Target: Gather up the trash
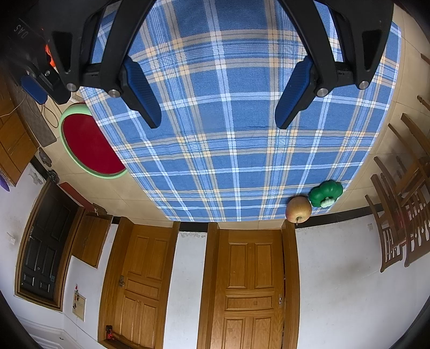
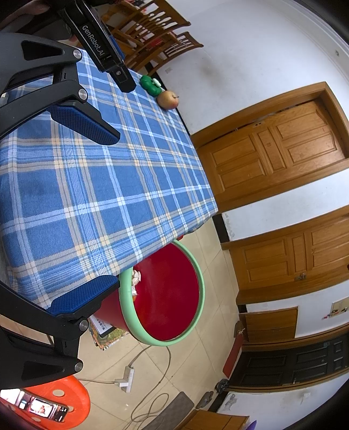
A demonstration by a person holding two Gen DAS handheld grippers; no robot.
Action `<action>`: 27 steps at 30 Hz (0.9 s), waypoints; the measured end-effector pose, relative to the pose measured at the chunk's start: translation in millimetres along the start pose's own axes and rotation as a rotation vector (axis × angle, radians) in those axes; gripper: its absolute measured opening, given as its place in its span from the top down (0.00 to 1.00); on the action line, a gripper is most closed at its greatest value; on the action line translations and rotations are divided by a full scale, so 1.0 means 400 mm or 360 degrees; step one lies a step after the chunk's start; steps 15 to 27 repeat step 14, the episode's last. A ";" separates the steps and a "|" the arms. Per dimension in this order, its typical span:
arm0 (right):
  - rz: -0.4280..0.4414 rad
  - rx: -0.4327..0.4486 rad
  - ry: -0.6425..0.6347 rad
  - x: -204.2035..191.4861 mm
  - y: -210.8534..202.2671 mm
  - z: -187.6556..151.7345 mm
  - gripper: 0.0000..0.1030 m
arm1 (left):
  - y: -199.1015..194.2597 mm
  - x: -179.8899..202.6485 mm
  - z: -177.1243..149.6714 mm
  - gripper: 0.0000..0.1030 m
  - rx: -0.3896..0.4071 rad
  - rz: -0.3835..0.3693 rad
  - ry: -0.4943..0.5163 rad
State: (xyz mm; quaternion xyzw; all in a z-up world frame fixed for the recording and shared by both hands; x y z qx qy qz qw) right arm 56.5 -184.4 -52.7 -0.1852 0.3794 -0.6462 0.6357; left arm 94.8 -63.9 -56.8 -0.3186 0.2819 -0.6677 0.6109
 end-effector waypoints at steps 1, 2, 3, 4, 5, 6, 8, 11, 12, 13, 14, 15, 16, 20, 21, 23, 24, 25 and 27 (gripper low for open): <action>0.0002 -0.0001 0.0002 0.000 0.000 0.000 0.05 | 0.000 0.000 0.000 0.17 0.0000 0.0000 0.0000; 0.0002 0.0000 0.0002 0.000 0.000 0.000 0.05 | 0.000 0.000 0.000 0.17 -0.0001 0.0000 0.0000; -0.0001 0.0000 0.0001 0.000 0.000 0.000 0.05 | 0.001 0.000 -0.001 0.17 -0.0002 0.0000 0.0002; -0.0001 0.0000 0.0001 0.000 0.000 0.000 0.05 | 0.001 0.000 -0.001 0.17 -0.0003 0.0000 0.0002; 0.0000 0.0000 0.0001 0.000 0.000 0.000 0.05 | 0.000 0.000 -0.001 0.17 -0.0002 0.0000 0.0000; 0.0000 0.0000 0.0001 0.000 -0.001 0.000 0.05 | 0.000 -0.001 -0.001 0.17 -0.0002 0.0000 0.0000; 0.0000 0.0000 0.0001 0.000 -0.001 0.000 0.05 | 0.000 0.000 -0.001 0.17 -0.0001 0.0000 -0.0001; -0.0001 0.0001 0.0000 0.000 -0.001 0.001 0.05 | 0.001 -0.001 -0.001 0.17 -0.0002 0.0000 -0.0003; -0.0002 0.0000 0.0000 0.001 -0.001 0.001 0.05 | 0.001 0.000 -0.001 0.17 -0.0002 0.0000 -0.0001; -0.0001 0.0000 0.0001 0.001 -0.002 0.001 0.05 | 0.000 0.000 -0.001 0.17 -0.0005 0.0001 -0.0001; -0.0001 0.0000 0.0001 0.001 -0.002 0.001 0.05 | 0.001 0.000 -0.002 0.17 -0.0011 0.0004 0.0000; -0.0001 0.0000 0.0001 0.001 -0.002 0.001 0.05 | 0.001 0.000 -0.002 0.17 -0.0011 0.0004 0.0000; -0.0001 0.0000 0.0001 0.001 -0.002 0.001 0.05 | 0.001 0.000 -0.002 0.17 -0.0011 0.0004 0.0000; -0.0001 0.0000 0.0001 0.001 -0.002 0.001 0.05 | 0.001 0.000 -0.002 0.17 -0.0011 0.0004 0.0000; -0.0001 0.0000 0.0001 0.001 -0.002 0.001 0.05 | 0.001 0.000 -0.002 0.17 -0.0011 0.0004 0.0000; -0.0001 0.0000 0.0001 0.001 -0.002 0.001 0.05 | 0.001 0.000 -0.002 0.17 -0.0011 0.0004 0.0000; -0.0001 0.0000 0.0001 0.001 -0.002 0.001 0.05 | 0.001 0.000 -0.002 0.17 -0.0011 0.0004 0.0000; -0.0001 0.0000 0.0001 0.001 -0.002 0.001 0.05 | 0.001 0.000 -0.002 0.17 -0.0011 0.0004 0.0000; -0.0001 0.0000 0.0001 0.001 -0.002 0.001 0.05 | 0.001 0.000 -0.002 0.17 -0.0011 0.0004 0.0000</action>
Point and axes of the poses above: each gripper's, at about its wrist camera, not at the fingertips, and y roughly the way its jaws point, x to its right, z to its top, the point moved 10 cm from there along y, roughly the way its jaws point, and after that the axes turned 9 degrees about -x, right-handed, at the moved point
